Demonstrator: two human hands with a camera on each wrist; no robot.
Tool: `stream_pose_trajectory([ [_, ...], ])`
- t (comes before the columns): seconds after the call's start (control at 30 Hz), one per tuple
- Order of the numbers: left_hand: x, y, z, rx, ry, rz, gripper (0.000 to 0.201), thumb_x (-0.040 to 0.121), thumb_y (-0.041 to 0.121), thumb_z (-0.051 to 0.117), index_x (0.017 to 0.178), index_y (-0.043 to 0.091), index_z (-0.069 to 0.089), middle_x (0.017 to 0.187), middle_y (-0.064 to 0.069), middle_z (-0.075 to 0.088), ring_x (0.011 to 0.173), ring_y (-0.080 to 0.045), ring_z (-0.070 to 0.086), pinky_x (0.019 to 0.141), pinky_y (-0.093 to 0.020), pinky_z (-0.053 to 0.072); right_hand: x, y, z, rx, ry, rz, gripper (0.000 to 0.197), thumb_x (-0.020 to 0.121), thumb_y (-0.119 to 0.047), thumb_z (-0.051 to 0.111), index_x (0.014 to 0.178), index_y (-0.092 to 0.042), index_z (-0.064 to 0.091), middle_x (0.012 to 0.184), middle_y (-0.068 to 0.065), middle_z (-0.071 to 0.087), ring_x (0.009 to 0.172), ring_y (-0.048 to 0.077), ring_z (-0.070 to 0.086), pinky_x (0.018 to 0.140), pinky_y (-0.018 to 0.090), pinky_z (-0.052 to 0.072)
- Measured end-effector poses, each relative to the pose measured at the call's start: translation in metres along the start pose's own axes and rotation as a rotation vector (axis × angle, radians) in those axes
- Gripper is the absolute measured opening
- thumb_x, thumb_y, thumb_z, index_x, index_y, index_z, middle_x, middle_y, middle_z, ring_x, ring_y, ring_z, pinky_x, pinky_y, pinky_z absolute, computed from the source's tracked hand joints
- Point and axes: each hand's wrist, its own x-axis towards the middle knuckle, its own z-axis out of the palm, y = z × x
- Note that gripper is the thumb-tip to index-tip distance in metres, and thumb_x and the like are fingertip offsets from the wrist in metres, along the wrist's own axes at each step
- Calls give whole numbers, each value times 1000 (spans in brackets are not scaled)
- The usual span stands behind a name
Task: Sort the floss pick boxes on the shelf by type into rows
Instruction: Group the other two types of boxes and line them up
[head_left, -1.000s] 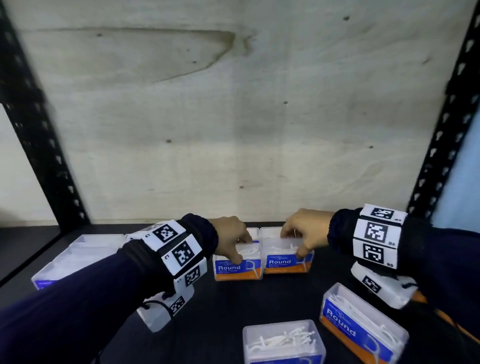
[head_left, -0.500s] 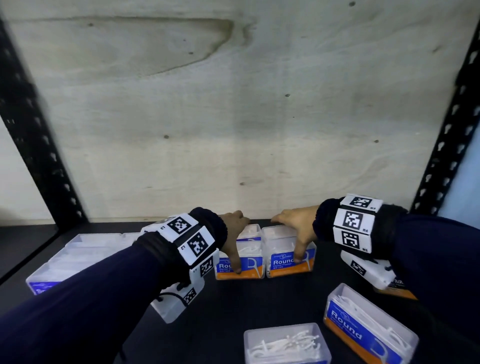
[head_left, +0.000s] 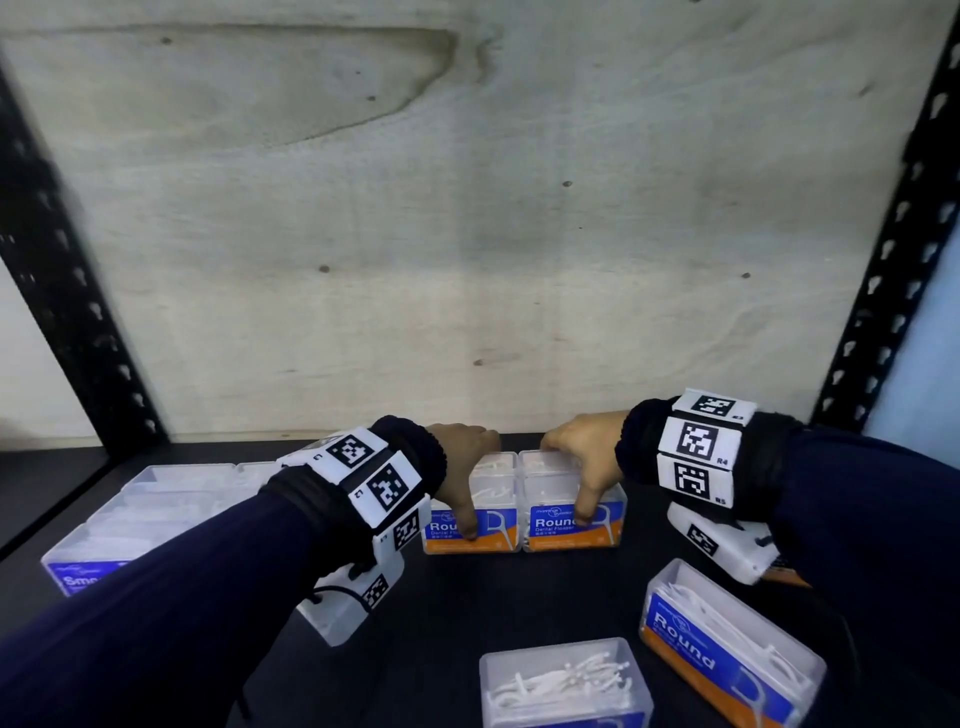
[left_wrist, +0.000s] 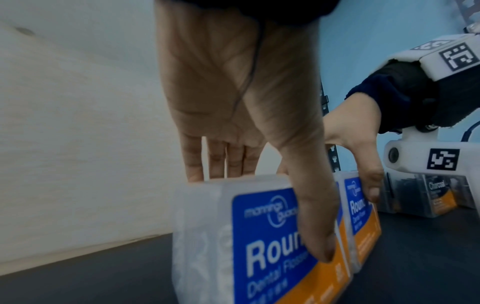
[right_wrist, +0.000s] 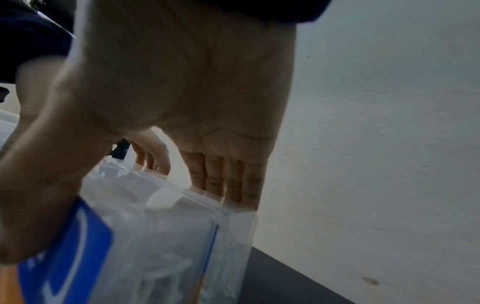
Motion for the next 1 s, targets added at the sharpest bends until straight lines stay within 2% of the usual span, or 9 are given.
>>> stream_pose_trajectory([
  [0.13, 0, -1, 1, -28, -12, -4, 83, 71, 29, 79, 137, 12, 32, 137, -7, 46, 124, -23, 47, 98, -34, 43, 0, 1, 1, 2, -1, -17, 67, 72, -27, 77, 129, -11, 46, 130, 6, 57, 117, 21, 55, 91, 28, 47],
  [0.33, -6, 3, -6, 6, -34, 61, 96, 71, 30, 80, 147, 18, 23, 150, -4, 30, 138, -23, 32, 113, -39, 34, -17, -2, -9, -63, 35, -22, 77, 74, -35, 75, 137, -7, 40, 138, 8, 50, 125, 23, 49, 105, 32, 42],
  [0.4, -16, 7, -13, 12, 0, 121, 96, 74, 30, 77, 149, 19, 19, 153, -1, 25, 141, -21, 28, 116, -37, 30, -35, -2, -15, -66, 74, -24, 61, 77, -35, 71, 127, -6, 49, 126, 6, 57, 114, 21, 54, 95, 30, 45],
  [0.5, -41, 20, -19, -52, 100, 212, 72, 82, 33, 67, 145, 20, 33, 145, 2, 41, 131, -16, 42, 108, -28, 36, -69, 1, -12, -63, 73, -28, 27, 79, -39, 68, 89, -15, 60, 85, 0, 58, 75, 13, 53, 63, 18, 41],
  [0.57, -62, 32, -15, -94, 131, 263, 57, 86, 38, 61, 138, 20, 46, 135, 2, 55, 120, -14, 53, 99, -22, 41, -93, 2, -2, -57, 44, -1, 35, 78, -48, 65, 81, -14, 61, 74, -1, 58, 62, 11, 47, 53, 15, 34],
  [0.67, -87, 51, 2, -75, 95, 329, 54, 86, 46, 56, 131, 16, 55, 129, -1, 60, 114, -16, 57, 100, -27, 45, -121, 5, 24, -115, -24, 81, 63, 75, -63, 58, 96, -3, 64, 76, 6, 60, 68, 15, 48, 53, 22, 34],
  [0.8, -102, 70, 27, 16, -21, 374, 60, 83, 48, 60, 128, 8, 54, 126, -9, 56, 113, -23, 54, 98, -39, 47, -142, 5, 56, -115, -42, 144, 43, 75, -56, 62, 90, -19, 48, 73, -6, 44, 65, 12, 44, 49, 16, 28],
  [0.87, -103, 75, 35, 59, -17, 375, 59, 83, 43, 62, 131, 11, 51, 127, -8, 52, 116, -23, 51, 98, -40, 46, -145, 7, 62, -70, -4, 152, 37, 75, -47, 65, 93, -19, 47, 81, -7, 46, 76, 13, 48, 51, 14, 28],
  [1.0, -101, 69, 39, 32, 50, 328, 53, 84, 30, 64, 133, 15, 49, 130, -5, 48, 119, -21, 49, 97, -35, 45, -138, 9, 60, -5, 100, 122, 30, 75, -34, 67, 91, -27, 43, 74, -16, 40, 82, 10, 46, 62, 17, 37],
])
